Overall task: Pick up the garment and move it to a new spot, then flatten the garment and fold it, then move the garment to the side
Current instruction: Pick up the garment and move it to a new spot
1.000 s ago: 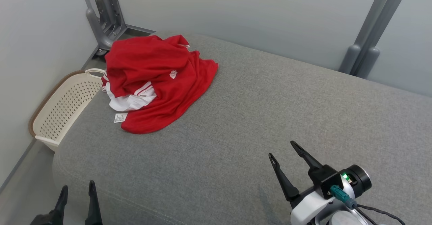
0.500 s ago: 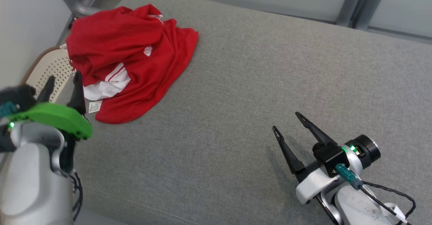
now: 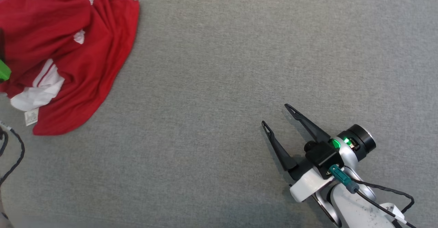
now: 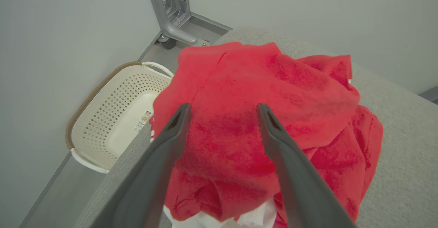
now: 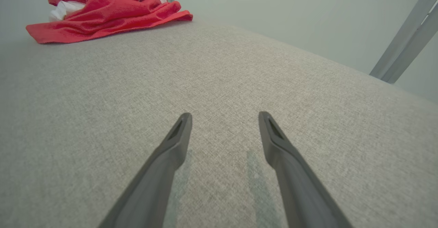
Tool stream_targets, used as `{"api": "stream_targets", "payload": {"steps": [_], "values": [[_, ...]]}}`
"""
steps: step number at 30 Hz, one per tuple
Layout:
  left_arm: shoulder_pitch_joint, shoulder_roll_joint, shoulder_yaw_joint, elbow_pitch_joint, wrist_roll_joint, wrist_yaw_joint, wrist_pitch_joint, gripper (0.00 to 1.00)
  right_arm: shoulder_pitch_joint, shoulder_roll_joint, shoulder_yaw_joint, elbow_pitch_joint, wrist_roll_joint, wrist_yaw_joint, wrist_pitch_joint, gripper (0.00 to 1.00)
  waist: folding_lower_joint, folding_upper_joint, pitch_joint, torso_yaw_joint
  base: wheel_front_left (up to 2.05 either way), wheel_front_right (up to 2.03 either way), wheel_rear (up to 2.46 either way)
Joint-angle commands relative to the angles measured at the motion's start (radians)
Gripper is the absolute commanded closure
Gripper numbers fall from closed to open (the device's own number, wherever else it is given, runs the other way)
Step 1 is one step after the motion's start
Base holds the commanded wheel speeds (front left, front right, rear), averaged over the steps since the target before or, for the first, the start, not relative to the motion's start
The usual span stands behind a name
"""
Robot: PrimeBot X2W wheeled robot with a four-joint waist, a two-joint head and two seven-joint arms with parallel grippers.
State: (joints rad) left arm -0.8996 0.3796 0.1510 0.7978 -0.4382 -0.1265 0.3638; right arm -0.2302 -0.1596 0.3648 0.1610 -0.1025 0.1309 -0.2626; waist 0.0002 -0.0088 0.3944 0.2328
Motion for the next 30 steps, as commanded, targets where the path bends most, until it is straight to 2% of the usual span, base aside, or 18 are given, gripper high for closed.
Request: {"api": "stream_targets", "payload": {"steps": [1, 4, 5, 6, 7, 12, 18, 24, 30], "values": [[-0.029, 0.014, 0.012, 0.048, -0.015, 0.006, 0.006, 0.00, -0.001, 0.002, -0.001, -0.007, -0.007, 0.000, -0.003, 0.00, -0.0002, 0.0088, 0.091, -0.105, 0.00, 0.00, 0.00], [-0.049, 0.029, 0.028, 0.124, -0.032, 0.008, -0.002, 0.00, 0.013, 0.009, -0.004, -0.016, -0.009, 0.000, -0.003, 0.00, -0.0002, 0.0088, 0.100, -0.128, 0.00, 0.00, 0.00], [-0.054, 0.035, 0.026, 0.140, -0.030, 0.007, -0.009, 0.59, 0.017, 0.010, -0.009, -0.020, -0.010, 0.000, -0.003, 0.00, -0.0002, 0.0088, 0.101, -0.133, 0.00, 0.00, 0.00], [-0.054, 0.035, 0.026, 0.140, -0.030, 0.007, -0.009, 0.59, 0.017, 0.010, -0.009, -0.020, -0.010, 0.000, -0.003, 0.00, -0.0002, 0.0088, 0.101, -0.133, 0.00, 0.00, 0.00], [-0.057, 0.035, 0.023, 0.157, -0.032, 0.005, -0.017, 1.00, 0.021, 0.011, -0.013, -0.022, -0.012, 0.000, -0.003, 0.00, -0.0002, 0.0088, 0.101, -0.135, 0.00, 0.00, 0.00], [-0.069, 0.043, -0.022, 0.210, -0.007, -0.001, -0.057, 1.00, 0.046, 0.009, -0.043, -0.024, -0.012, 0.000, -0.003, 0.00, -0.0002, 0.0088, 0.081, -0.117, 0.00, 0.00, 0.00], [-0.101, 0.023, -0.091, 0.216, 0.015, -0.004, -0.118, 1.00, 0.063, 0.011, -0.044, -0.010, 0.001, 0.000, -0.003, 0.00, -0.0002, 0.0088, 0.014, -0.068, 0.00, 0.00, 0.00], [-0.145, 0.047, -0.193, 0.104, -0.055, -0.005, -0.088, 1.00, 0.047, 0.024, -0.032, 0.003, 0.022, 0.000, -0.003, 0.00, -0.0002, 0.0088, -0.047, -0.042, 0.00, 0.00, 0.00], [-0.162, 0.088, -0.293, -0.069, -0.183, -0.005, 0.019, 1.00, 0.059, 0.054, -0.006, 0.028, 0.047, 0.000, -0.003, 0.00, -0.0002, 0.0088, -0.108, -0.054, 0.00, 0.00, 0.00]]}}
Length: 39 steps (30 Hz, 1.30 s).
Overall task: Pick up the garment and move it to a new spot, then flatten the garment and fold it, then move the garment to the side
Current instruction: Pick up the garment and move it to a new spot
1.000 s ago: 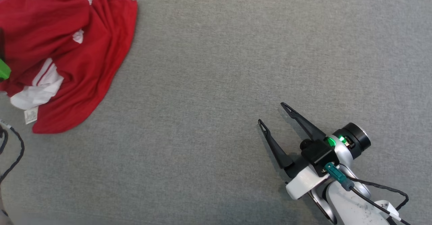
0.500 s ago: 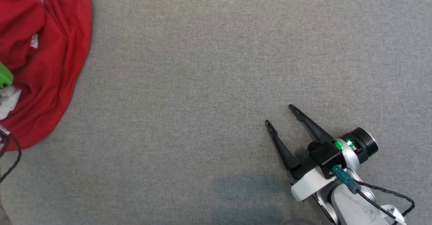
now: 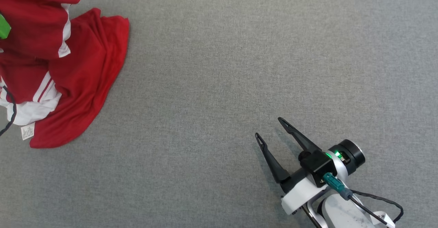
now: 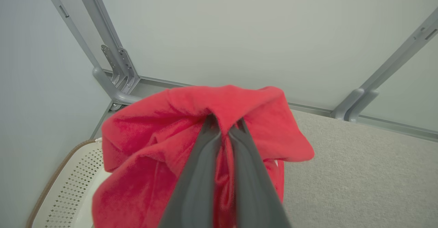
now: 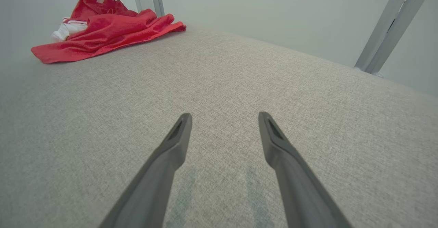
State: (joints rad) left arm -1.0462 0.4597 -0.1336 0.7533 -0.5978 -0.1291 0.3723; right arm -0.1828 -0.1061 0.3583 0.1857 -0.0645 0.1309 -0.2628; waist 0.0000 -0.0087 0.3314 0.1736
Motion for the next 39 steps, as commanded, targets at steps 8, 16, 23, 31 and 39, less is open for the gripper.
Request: {"api": "stream_targets", "payload": {"steps": [8, 16, 23, 31, 39], "values": [[0.073, -0.037, -0.085, -0.411, -0.242, -0.003, 0.148, 1.00, 0.023, 0.037, -0.021, 0.001, 0.038, 0.000, -0.003, 0.00, 0.0000, 0.0087, -0.105, -0.076, 0.00, 0.00, 0.00], [0.268, -0.151, -0.162, -0.798, -0.340, 0.081, 0.254, 1.00, 0.041, 0.052, -0.067, -0.022, 0.053, 0.000, -0.003, 0.00, 0.0000, 0.0087, -0.108, -0.185, 0.00, 0.00, 0.00], [0.440, -0.242, -0.307, -0.896, -0.340, 0.133, 0.285, 1.00, 0.061, 0.055, -0.091, -0.042, 0.087, 0.000, -0.003, 0.00, 0.0000, 0.0087, -0.094, -0.275, 0.00, 0.00, 0.00], [0.547, -0.216, -0.365, -0.759, -0.334, 0.147, 0.317, 1.00, 0.081, 0.056, -0.087, -0.044, 0.094, 0.000, -0.003, 0.00, 0.0000, 0.0087, -0.080, -0.386, 0.00, 0.00, 0.00], [0.478, -0.132, -0.309, -0.396, -0.252, 0.138, 0.211, 0.00, 0.100, 0.055, -0.073, -0.039, 0.095, 0.000, -0.003, 0.00, 0.0000, 0.0087, -0.082, -0.465, 0.00, 0.00, 0.00]]}}
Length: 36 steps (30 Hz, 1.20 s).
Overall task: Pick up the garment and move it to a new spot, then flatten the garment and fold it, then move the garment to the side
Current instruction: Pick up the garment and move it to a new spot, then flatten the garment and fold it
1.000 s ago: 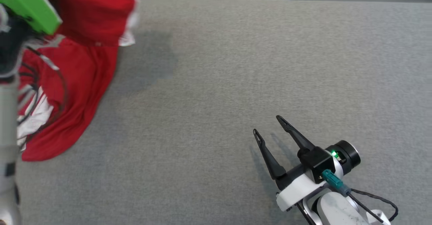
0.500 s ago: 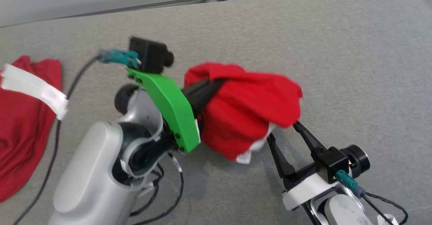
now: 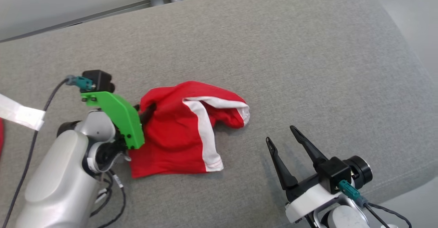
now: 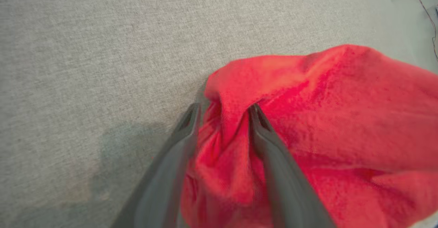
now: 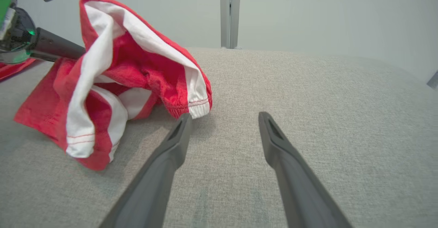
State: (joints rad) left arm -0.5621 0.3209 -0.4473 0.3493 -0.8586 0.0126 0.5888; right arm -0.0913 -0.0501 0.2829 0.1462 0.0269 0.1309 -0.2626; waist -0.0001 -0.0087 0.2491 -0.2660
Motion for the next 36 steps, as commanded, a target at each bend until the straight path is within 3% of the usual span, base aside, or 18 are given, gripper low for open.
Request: {"api": "stream_targets", "payload": {"steps": [1, 6, 10, 13, 18, 23, 28, 36], "values": [[-0.014, 0.012, 0.006, 0.036, 0.017, -0.008, -0.017, 0.00, 0.010, -0.001, 0.000, 0.001, 0.003, 0.000, -0.003, 0.00, 0.0001, 0.0087, 0.000, -0.027, 0.00, 0.00, 0.00], [-0.037, 0.040, 0.013, 0.125, 0.050, -0.029, -0.095, 0.00, 0.031, -0.001, -0.015, -0.001, -0.004, 0.000, -0.003, 0.00, 0.0001, 0.0087, -0.010, -0.020, 0.00, 0.00, 0.00], [-0.006, 0.031, 0.030, 0.098, 0.069, -0.029, -0.198, 0.00, 0.050, -0.001, -0.038, -0.008, -0.010, 0.000, -0.003, 0.00, 0.0001, 0.0087, -0.018, 0.010, 0.00, 0.00, 0.00], [0.038, 0.043, 0.058, 0.023, 0.077, -0.006, -0.275, 0.00, 0.057, -0.001, -0.045, -0.008, -0.015, 0.000, -0.003, 0.00, 0.0001, 0.0087, -0.021, 0.039, 0.00, 0.00, 0.00], [0.168, 0.060, 0.096, -0.205, 0.091, 0.070, -0.359, 0.00, 0.064, -0.001, -0.066, -0.012, -0.022, 0.000, -0.003, 0.00, 0.0001, 0.0087, -0.024, 0.083, 0.00, 0.00, 0.00], [0.337, 0.048, 0.053, -0.521, 0.094, 0.137, -0.338, 0.00, 0.067, -0.001, -0.082, -0.016, -0.033, 0.000, -0.003, 0.00, 0.0001, 0.0087, -0.022, 0.121, 0.00, 0.00, 0.00], [0.424, 0.035, -0.037, -0.676, 0.099, 0.150, -0.287, 0.00, 0.053, -0.001, -0.085, -0.012, -0.039, 0.000, -0.003, 0.00, 0.0001, 0.0087, -0.016, 0.132, 0.00, 0.00, 0.00], [0.471, -0.023, -0.152, -0.688, 0.092, 0.168, -0.231, 0.00, 0.030, -0.001, -0.093, -0.009, -0.035, 0.000, -0.003, 0.00, 0.0001, 0.0087, -0.004, 0.117, 0.00, 0.00, 0.00]]}}
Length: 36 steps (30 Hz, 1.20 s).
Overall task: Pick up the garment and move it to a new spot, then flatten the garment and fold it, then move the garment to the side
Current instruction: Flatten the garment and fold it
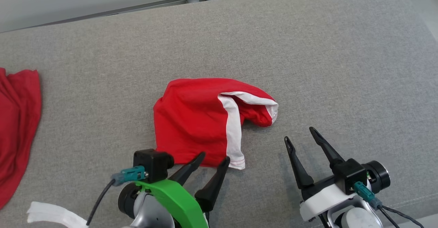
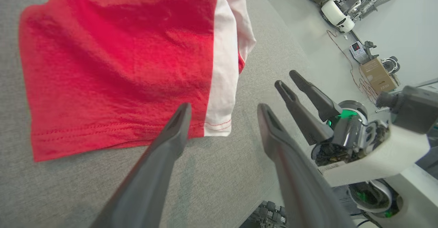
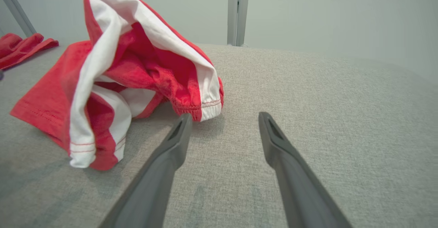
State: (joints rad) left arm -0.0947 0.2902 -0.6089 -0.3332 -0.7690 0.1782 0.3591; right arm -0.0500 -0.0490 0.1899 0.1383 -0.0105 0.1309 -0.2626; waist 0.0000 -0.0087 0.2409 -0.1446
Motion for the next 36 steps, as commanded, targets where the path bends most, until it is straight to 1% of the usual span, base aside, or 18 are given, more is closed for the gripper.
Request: {"api": "stream_targets", "payload": {"steps": [1, 4, 7, 9, 12, 15, 18, 20, 25, 28, 29, 30, 32, 34, 35, 36], "values": [[-0.004, 0.000, 0.002, 0.016, 0.013, 0.008, -0.002, 0.00, -0.011, -0.002, -0.003, -0.003, 0.007, 0.000, -0.003, 0.00, 0.0000, 0.0087, 0.007, -0.010, 0.00, 0.00, 0.00], [-0.033, -0.039, -0.024, 0.078, 0.019, 0.019, 0.006, 0.00, -0.012, -0.003, -0.004, -0.006, 0.016, 0.000, -0.003, 0.00, 0.0000, 0.0087, 0.019, -0.029, 0.00, 0.00, 0.00], [-0.074, -0.042, -0.040, 0.154, 0.072, 0.036, 0.001, 0.00, -0.014, -0.002, -0.003, -0.009, 0.030, 0.000, -0.003, 0.00, 0.0000, 0.0087, 0.032, -0.055, 0.00, 0.00, 0.00], [-0.086, -0.066, -0.052, 0.195, 0.073, 0.036, -0.001, 0.00, -0.014, -0.002, 0.000, -0.012, 0.041, 0.000, -0.003, 0.00, 0.0000, 0.0087, 0.040, -0.074, 0.00, 0.00, 0.00], [-0.110, -0.063, -0.059, 0.237, 0.098, 0.034, -0.008, 0.00, -0.009, -0.002, 0.000, -0.012, 0.056, 0.000, -0.003, 0.00, 0.0000, 0.0087, 0.049, -0.101, 0.00, 0.00, 0.00], [-0.103, -0.065, -0.064, 0.254, 0.091, 0.025, -0.008, 0.00, 0.000, -0.002, -0.006, -0.013, 0.065, 0.000, -0.003, 0.00, 0.0000, 0.0087, 0.053, -0.117, 0.00, 0.00, 0.00], [-0.090, -0.053, -0.060, 0.264, 0.091, 0.028, -0.014, 0.00, 0.007, -0.002, -0.007, -0.012, 0.069, 0.000, -0.003, 0.00, 0.0000, 0.0087, 0.051, -0.127, 0.00, 0.00, 0.00], [-0.086, -0.047, -0.061, 0.268, 0.095, 0.029, -0.016, 0.00, 0.008, -0.002, -0.007, -0.011, 0.070, 0.000, -0.003, 0.00, 0.0000, 0.0087, 0.050, -0.129, 0.00, 0.00, 0.00], [-0.078, -0.058, -0.070, 0.266, 0.088, 0.029, -0.020, 0.00, 0.006, -0.002, -0.013, -0.007, 0.070, 0.000, -0.003, 0.00, 0.0000, 0.0087, 0.044, -0.124, 0.00, 0.00, 0.00], [-0.085, -0.063, -0.064, 0.306, 0.081, 0.029, -0.024, 0.00, 0.004, -0.002, -0.015, -0.006, 0.066, 0.000, -0.003, 0.00, 0.0000, 0.0087, 0.040, -0.118, 0.00, 0.00, 0.00], [-0.088, -0.070, -0.057, 0.326, 0.070, 0.028, -0.027, 0.73, 0.005, -0.002, -0.015, -0.006, 0.063, 0.000, -0.003, 0.00, 0.0000, 0.0087, 0.039, -0.115, 0.00, 0.00, 0.00], [-0.094, -0.076, -0.053, 0.351, 0.064, 0.025, -0.032, 1.00, 0.005, -0.002, -0.015, -0.005, 0.060, 0.000, -0.003, 0.00, 0.0000, 0.0087, 0.038, -0.113, 0.00, 0.00, 0.00], [-0.105, -0.078, -0.050, 0.376, 0.065, 0.022, -0.038, 1.00, 0.004, -0.002, -0.014, -0.004, 0.057, 0.000, -0.003, 0.00, 0.0000, 0.0087, 0.037, -0.111, 0.00, 0.00, 0.00], [-0.124, -0.092, -0.047, 0.428, 0.067, 0.011, -0.059, 0.62, -0.001, -0.002, -0.009, -0.001, 0.051, 0.000, -0.003, 0.00, 0.0000, 0.0087, 0.036, -0.109, 0.00, 0.00, 0.00], [-0.130, -0.101, -0.049, 0.449, 0.065, 0.003, -0.066, 0.53, -0.004, -0.002, -0.008, 0.000, 0.051, 0.000, -0.003, 0.00, 0.0000, 0.0087, 0.035, -0.109, 0.00, 0.00, 0.00], [-0.138, -0.107, -0.047, 0.469, 0.063, -0.002, -0.077, 0.32, -0.007, -0.002, -0.007, 0.001, 0.050, 0.000, -0.003, 0.00, 0.0000, 0.0087, 0.034, -0.109, 0.00, 0.00, 0.00]]}}
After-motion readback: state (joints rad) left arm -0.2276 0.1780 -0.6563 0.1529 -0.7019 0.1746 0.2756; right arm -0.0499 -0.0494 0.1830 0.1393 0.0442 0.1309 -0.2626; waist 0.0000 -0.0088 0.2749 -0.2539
